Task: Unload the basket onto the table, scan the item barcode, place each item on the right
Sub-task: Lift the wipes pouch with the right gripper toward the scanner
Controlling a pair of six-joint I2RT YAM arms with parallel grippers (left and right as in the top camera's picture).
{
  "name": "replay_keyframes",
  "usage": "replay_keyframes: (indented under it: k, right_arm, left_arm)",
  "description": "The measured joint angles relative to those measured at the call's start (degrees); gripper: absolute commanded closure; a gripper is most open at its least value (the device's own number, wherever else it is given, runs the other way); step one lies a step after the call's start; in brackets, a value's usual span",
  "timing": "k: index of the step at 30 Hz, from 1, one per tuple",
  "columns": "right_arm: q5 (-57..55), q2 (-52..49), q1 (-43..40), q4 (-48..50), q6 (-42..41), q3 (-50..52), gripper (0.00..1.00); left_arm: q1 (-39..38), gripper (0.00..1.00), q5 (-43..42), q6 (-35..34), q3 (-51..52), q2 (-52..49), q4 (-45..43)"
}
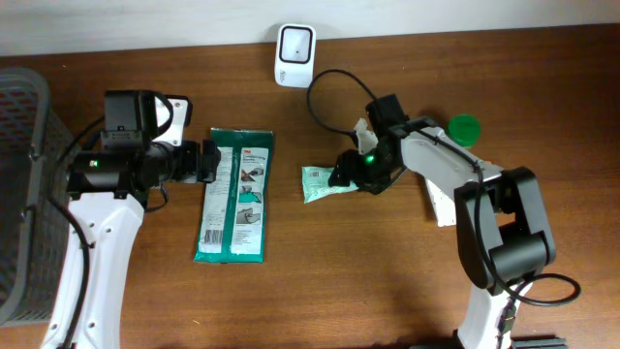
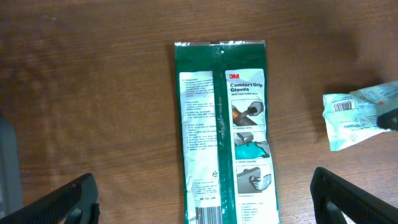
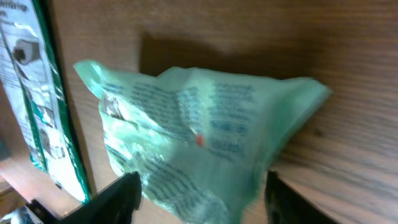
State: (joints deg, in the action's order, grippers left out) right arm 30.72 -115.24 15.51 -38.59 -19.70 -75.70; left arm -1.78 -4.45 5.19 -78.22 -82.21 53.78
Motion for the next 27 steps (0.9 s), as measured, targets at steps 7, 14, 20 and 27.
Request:
replay_keyframes:
  k: [7,14,20,27]
  right_arm:
    - [4.59,-1.99,0.31,2.25,-2.36,0.31,0.96]
    - [4.96,6.95,0.31,-4.5,-0.09,-8.48,0.96]
    - [1.95,19.71,0.31,-24.13,-8.85,-26.49,0.96]
    - [0.33,21.42,0.31,-26.38,-9.9,-28.76,0.96]
  left_arm:
    - [-0.02,0.01,-0.02,0.0,0.0,0.0,0.0]
    - [0.0,0.01,-0.02,0.0,0.0,0.0,0.0]
    - [0.0,0.01,-0.02,0.0,0.0,0.0,0.02]
    - [-0.02,0.01,0.0,0.0,0.0,0.0,0.02]
